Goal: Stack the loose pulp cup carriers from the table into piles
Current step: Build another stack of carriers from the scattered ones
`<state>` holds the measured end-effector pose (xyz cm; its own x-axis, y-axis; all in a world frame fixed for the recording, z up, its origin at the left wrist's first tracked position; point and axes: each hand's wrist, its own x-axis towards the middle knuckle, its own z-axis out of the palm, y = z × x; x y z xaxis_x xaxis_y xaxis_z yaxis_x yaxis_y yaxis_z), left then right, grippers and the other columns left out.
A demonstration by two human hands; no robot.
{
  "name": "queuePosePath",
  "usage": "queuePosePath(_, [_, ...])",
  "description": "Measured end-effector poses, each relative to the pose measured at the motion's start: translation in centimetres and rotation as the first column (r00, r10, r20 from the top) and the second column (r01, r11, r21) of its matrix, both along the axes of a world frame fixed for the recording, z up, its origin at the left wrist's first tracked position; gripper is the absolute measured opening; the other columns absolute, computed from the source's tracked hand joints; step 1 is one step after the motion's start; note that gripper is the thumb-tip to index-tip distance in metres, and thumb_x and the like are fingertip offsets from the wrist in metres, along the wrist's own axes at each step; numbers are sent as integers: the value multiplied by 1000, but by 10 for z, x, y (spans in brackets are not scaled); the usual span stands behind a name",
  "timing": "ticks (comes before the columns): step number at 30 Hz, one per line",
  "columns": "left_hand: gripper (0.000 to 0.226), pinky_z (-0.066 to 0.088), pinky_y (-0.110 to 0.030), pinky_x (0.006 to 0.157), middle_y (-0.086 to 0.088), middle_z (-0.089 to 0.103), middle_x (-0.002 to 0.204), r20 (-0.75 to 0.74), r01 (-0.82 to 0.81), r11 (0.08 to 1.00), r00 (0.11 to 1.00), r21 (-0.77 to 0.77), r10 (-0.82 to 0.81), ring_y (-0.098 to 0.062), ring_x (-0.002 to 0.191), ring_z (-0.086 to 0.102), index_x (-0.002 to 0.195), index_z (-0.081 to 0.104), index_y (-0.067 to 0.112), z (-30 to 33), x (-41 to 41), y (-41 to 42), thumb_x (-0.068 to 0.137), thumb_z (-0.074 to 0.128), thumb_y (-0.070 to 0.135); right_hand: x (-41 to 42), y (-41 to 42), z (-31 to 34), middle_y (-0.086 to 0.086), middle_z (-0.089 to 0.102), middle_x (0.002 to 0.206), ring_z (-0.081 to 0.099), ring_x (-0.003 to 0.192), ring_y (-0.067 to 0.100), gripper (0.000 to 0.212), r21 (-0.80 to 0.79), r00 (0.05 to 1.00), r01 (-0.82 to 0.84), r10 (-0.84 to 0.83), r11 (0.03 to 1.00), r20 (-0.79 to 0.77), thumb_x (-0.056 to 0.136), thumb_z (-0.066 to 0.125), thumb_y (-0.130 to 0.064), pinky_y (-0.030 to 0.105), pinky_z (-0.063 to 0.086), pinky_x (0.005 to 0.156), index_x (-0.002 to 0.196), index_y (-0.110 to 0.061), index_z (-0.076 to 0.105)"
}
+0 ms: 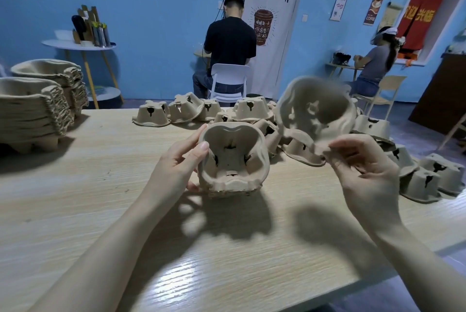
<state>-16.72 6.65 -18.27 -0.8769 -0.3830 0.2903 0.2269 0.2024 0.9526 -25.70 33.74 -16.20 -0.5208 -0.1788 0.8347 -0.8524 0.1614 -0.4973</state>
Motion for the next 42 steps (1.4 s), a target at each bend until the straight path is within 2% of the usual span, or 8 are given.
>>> queuePosePath(3, [28,52,-24,62,15,68,108,6,-33,999,999,32,33,8,76,60,122,59,47,1,-1,1,97,55,34,5,-8,1,-13,64,91,61,80,11,14,35,991,-95,98,995,-92,88,67,-16,22,49,72,95,-26,60])
queuePosePath(11, [34,47,-17,43,5,64,88,12,1,997,1000,75,-2,7,58,54,131,58,34,7,3,5,100,50,24,3,-43,-9,-3,65,87,61,79,17,11,133,965,-221,236,966,-114,88,66,-10,22,46,69,96,-15,62])
queuePosePath(21, [32,49,-20,42,-4,63,85,34,10,991,999,134,-15,2,54,56,128,60,23,11,3,10,101,45,24,2,-60,-34,-2,62,103,59,95,10,18,132,965,-226,240,965,-106,87,66,-2,18,47,72,103,-10,65])
queuePosePath(26, [32,48,-21,42,4,60,65,26,12,992,1000,129,-16,-2,52,56,130,60,28,9,2,10,101,45,25,2,-61,-39,3,61,105,59,96,12,22,70,977,-168,176,983,-124,86,64,4,18,46,75,104,-8,65])
queuePosePath(33, [39,48,-21,45,4,70,76,71,-40,990,997,135,31,0,57,58,105,70,25,9,2,11,104,34,40,6,-61,-43,10,60,108,60,101,17,26,141,974,-135,158,981,-163,90,58,-1,24,48,83,115,-2,66])
queuePosePath(38, [61,49,-28,51,-14,71,95,53,-1,995,999,100,-4,-4,63,60,112,70,12,9,4,11,85,38,56,7,-59,-45,1,61,120,59,101,11,35,135,990,-141,140,981,16,95,50,-22,24,50,79,128,-18,59])
queuePosePath(40, [52,47,-30,56,-23,64,89,33,11,998,999,59,-13,-9,67,60,107,70,11,8,5,11,87,44,51,8,-60,-47,-7,61,123,60,95,14,41,180,985,-165,152,970,80,95,49,-34,27,51,74,136,-28,53])
queuePosePath(42, [31,48,-24,56,-10,65,89,0,28,999,1000,37,-28,-7,69,59,112,69,28,8,5,12,93,48,41,8,-61,-50,-18,59,128,60,93,17,48,230,974,-195,160,953,161,94,48,-44,21,49,76,142,-41,45])
